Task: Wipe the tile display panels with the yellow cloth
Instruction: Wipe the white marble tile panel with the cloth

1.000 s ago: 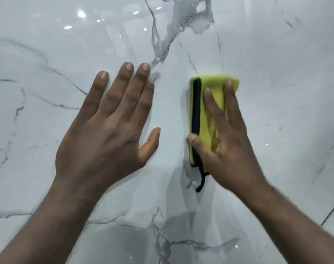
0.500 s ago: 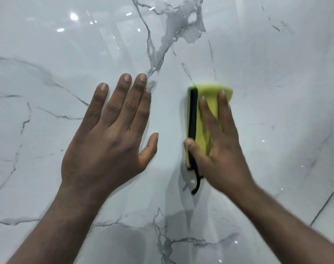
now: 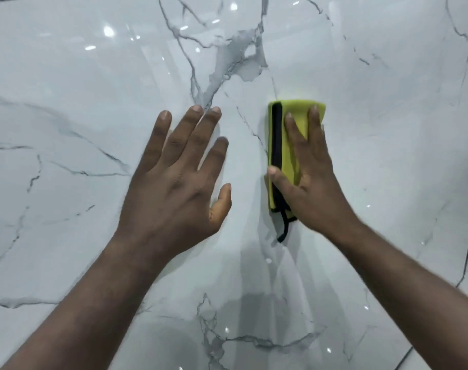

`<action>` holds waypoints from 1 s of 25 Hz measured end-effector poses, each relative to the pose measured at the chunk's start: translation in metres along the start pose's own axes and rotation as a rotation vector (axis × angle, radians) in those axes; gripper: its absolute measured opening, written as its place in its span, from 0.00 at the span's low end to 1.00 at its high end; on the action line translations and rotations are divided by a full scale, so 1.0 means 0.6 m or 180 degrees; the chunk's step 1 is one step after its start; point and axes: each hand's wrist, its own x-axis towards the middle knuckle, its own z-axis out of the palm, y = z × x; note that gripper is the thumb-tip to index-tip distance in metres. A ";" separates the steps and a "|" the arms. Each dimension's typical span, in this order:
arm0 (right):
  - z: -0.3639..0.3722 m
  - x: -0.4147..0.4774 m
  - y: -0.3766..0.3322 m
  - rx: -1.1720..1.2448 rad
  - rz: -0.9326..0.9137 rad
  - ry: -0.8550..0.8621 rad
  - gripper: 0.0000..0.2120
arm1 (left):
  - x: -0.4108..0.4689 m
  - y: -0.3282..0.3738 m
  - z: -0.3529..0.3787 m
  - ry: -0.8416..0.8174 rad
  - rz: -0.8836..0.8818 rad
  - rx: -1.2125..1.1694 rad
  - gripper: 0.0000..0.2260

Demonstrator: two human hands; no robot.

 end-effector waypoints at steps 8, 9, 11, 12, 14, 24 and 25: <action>-0.031 0.011 0.079 0.0102 0.0475 0.0068 0.44 | 0.101 0.075 0.054 0.0034 -0.0094 0.0124 0.25; -0.040 0.030 0.074 0.0048 0.0161 -0.0021 0.43 | 0.114 0.080 0.059 0.0063 -0.0081 0.0142 0.25; -0.076 0.095 0.085 -0.0110 -0.0266 0.0078 0.42 | 0.139 0.093 0.071 0.0136 -0.0110 0.0174 0.25; -0.094 0.120 0.103 -0.0102 -0.0273 0.0205 0.41 | 0.148 0.100 0.076 0.0179 -0.0150 0.0201 0.24; -0.111 0.134 0.154 0.0152 0.0101 0.0500 0.41 | 0.165 0.111 0.092 0.0261 -0.0173 0.0264 0.24; -0.116 0.125 0.191 0.0279 0.0023 0.0381 0.43 | 0.168 0.148 0.142 0.0353 -0.0107 0.0482 0.27; -0.115 0.120 0.212 0.0418 0.0286 0.0585 0.43 | 0.167 0.150 0.145 0.0355 -0.0110 0.0499 0.27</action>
